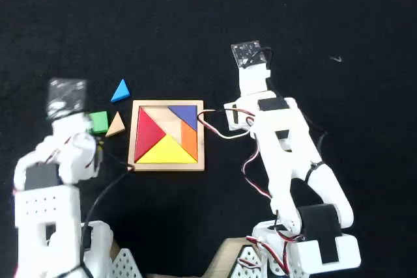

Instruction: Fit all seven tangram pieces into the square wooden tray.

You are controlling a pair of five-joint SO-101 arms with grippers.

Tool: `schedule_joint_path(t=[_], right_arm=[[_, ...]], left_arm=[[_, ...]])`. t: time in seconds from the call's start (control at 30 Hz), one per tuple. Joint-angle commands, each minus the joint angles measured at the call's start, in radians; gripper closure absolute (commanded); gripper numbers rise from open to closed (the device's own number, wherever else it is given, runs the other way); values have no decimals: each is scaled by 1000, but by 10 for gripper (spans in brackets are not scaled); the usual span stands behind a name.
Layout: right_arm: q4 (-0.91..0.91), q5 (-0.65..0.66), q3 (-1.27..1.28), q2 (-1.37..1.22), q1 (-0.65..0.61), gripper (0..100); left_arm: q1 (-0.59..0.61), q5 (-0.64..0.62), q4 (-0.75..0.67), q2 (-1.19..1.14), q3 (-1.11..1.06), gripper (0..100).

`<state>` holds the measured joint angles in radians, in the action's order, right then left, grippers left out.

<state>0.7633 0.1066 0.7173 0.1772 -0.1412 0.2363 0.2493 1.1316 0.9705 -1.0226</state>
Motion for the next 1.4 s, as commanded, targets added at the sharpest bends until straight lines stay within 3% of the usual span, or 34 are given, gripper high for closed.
schedule_joint_path(t=[0.0,0.17,0.4,0.6,0.73,0.8,1.1,1.37], right_arm=[[-18,-9,5,50,17,987],[-100,-5,65,50,15,987],[-153,-3,88,50,17,987],[-210,-2,117,50,18,987],[-230,-2,130,50,18,987],[-230,-2,130,50,18,987],[-230,-2,128,50,14,987],[-227,-2,97,2,14,987]], left_arm=[[-79,18,8,-138,160,895],[-153,20,-83,-315,280,891],[-136,-54,-135,-655,493,891],[-143,64,-133,-956,808,889],[-137,15,-127,-1148,970,784],[-134,-5,-126,-1224,1023,791],[-107,-11,-212,-1413,1136,805],[-81,15,-186,-1537,1230,805]])
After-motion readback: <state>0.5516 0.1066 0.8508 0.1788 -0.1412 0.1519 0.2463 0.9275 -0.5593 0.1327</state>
